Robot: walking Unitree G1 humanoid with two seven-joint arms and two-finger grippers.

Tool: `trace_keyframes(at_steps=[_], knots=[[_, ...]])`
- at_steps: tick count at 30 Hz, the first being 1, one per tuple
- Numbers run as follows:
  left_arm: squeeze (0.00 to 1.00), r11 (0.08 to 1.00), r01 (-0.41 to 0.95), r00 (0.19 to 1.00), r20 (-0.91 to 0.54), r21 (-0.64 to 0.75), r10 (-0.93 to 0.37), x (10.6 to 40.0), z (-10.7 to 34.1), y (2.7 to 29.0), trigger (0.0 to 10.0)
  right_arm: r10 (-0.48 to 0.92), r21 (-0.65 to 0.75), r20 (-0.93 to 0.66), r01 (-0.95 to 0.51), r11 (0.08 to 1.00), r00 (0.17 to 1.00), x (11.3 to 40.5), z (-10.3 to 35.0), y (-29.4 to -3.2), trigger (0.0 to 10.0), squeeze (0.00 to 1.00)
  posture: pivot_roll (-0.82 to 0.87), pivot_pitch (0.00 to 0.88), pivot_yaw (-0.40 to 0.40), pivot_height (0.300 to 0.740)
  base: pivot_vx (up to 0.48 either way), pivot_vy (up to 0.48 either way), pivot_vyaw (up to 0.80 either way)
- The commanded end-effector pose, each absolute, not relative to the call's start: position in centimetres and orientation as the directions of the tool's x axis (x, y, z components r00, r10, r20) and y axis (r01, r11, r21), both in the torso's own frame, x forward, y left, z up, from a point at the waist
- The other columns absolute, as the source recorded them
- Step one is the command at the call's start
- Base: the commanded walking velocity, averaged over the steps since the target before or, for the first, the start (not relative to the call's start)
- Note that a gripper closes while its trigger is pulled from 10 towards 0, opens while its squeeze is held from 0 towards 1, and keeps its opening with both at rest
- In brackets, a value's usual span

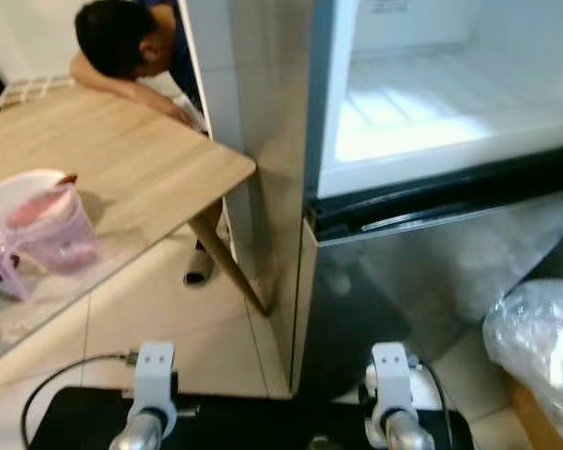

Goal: Restocking fridge

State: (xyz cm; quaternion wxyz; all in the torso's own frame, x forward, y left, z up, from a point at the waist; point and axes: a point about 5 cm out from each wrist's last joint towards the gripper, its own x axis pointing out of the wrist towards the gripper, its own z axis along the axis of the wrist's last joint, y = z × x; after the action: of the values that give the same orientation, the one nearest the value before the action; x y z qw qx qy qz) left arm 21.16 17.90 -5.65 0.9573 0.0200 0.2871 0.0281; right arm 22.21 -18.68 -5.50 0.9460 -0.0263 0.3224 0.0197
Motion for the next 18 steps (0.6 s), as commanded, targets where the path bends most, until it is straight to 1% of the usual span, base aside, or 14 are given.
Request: trace_keyframes(at_steps=[1,4,10,12,15,18], knots=[[0.00,0.998,-0.027,0.815,-0.576,0.064,0.060,20.28,-6.23,17.77,10.0,0.013,-0.036,-0.639,-0.047,0.998,0.769,21.19,-6.15,-18.81,10.0,0.00,-0.11,0.117,-0.016,0.740,0.000,0.000,0.00],[0.00,0.997,-0.019,0.815,-0.577,0.073,0.058,20.30,-6.23,17.78,10.0,0.012,-0.045,-0.637,-0.053,0.998,0.771,21.19,-6.14,-18.83,10.0,0.00,-0.11,0.117,-0.014,0.740,0.000,0.000,0.00],[0.00,0.996,-0.051,0.814,-0.575,0.070,0.082,20.43,-6.16,17.99,10.0,0.010,-0.050,-0.632,-0.054,0.997,0.775,21.21,-6.09,-18.85,10.0,0.00,-0.12,0.119,-0.014,0.740,0.000,0.000,0.00],[0.00,0.996,-0.050,0.815,-0.574,0.071,0.081,20.51,-6.12,17.99,10.0,0.008,-0.057,-0.635,-0.057,0.997,0.773,21.24,-6.08,-18.94,10.0,0.00,-0.12,0.118,-0.014,0.740,0.000,-0.326,0.00],[0.00,0.996,-0.049,0.816,-0.573,0.070,0.080,20.60,-6.08,17.95,10.0,0.029,-0.082,-0.635,-0.105,0.991,0.772,21.38,-5.99,-18.87,10.0,0.00,-0.12,0.111,-0.015,0.740,0.000,-0.368,0.00],[0.00,0.996,-0.049,0.816,-0.572,0.069,0.080,20.63,-6.07,17.94,10.0,0.032,-0.082,-0.634,-0.108,0.991,0.773,21.40,-5.98,-18.83,10.0,0.00,-0.12,0.110,-0.015,0.740,0.000,-0.366,0.00]])
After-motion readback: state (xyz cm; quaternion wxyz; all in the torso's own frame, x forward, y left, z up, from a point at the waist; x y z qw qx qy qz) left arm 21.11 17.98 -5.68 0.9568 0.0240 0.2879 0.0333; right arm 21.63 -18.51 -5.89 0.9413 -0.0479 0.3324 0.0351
